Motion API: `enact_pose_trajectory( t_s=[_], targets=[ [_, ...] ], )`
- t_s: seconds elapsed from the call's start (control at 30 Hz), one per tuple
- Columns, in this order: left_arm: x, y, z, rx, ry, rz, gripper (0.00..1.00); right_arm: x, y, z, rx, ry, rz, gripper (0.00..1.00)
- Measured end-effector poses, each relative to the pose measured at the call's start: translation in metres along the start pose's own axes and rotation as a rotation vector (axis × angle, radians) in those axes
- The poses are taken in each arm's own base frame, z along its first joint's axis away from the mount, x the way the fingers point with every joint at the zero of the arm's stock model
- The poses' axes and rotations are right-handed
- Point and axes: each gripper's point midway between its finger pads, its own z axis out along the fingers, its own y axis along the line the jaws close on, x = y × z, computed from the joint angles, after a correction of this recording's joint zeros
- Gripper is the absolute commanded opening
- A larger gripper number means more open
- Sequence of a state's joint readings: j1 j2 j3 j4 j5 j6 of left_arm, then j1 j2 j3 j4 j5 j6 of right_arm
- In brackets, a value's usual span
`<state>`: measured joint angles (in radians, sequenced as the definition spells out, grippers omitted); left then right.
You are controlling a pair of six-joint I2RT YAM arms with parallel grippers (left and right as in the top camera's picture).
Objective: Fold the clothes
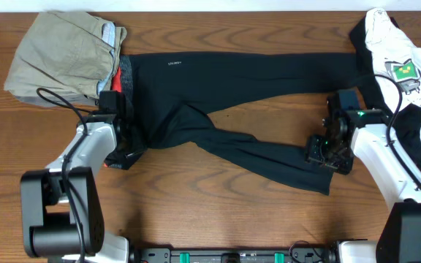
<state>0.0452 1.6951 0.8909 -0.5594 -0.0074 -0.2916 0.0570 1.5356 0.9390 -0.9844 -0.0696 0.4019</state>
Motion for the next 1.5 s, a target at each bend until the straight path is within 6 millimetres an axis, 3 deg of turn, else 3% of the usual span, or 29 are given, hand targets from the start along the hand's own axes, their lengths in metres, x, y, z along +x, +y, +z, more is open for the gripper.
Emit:
enact_pose_trajectory(
  t_s=[0.23,0.5,0.57,0.6,0.63,0.9,1.0,1.33,1.37,1.5],
  targets=[
    [-0.002,-0.001,0.000,0.001,-0.007,0.000,0.56,-0.005,-0.003,0.016,0.001,-0.044,0.031,0.48],
    [-0.005,-0.001,0.000,0.002,-0.016,-0.001,0.54,-0.015,-0.001,0.036,-0.028,-0.125,0.036,0.34],
    [-0.005,-0.001,0.000,0.002,-0.017,-0.001,0.54,-0.012,-0.003,0.042,-0.029,-0.128,0.037,0.16],
    [-0.005,-0.001,0.000,0.002,-0.017,-0.001,0.54,-0.010,-0.004,0.045,-0.027,-0.124,0.039,0.02],
    [-0.005,-0.001,0.000,0.002,-0.017,-0.001,0.54,-0.009,-0.005,0.046,-0.024,-0.121,0.039,0.01],
    [-0.005,-0.001,0.000,0.002,-0.017,-0.001,0.53,-0.013,-0.011,0.046,0.000,-0.139,0.058,0.01],
    [-0.005,-0.001,0.000,0.002,-0.017,-0.001,0.53,-0.023,-0.020,0.039,0.007,-0.158,0.090,0.01],
    [-0.005,-0.001,0.000,0.002,-0.017,-0.001,0.53,-0.110,-0.045,-0.038,-0.010,-0.388,0.074,0.01],
    [-0.005,-0.001,0.000,0.002,-0.017,-0.001,0.53,-0.113,-0.047,-0.041,-0.012,-0.397,0.074,0.03],
    [-0.005,-0.001,0.000,0.002,-0.017,-0.001,0.53,-0.112,-0.045,-0.045,-0.059,-0.383,0.055,0.27]
  ],
)
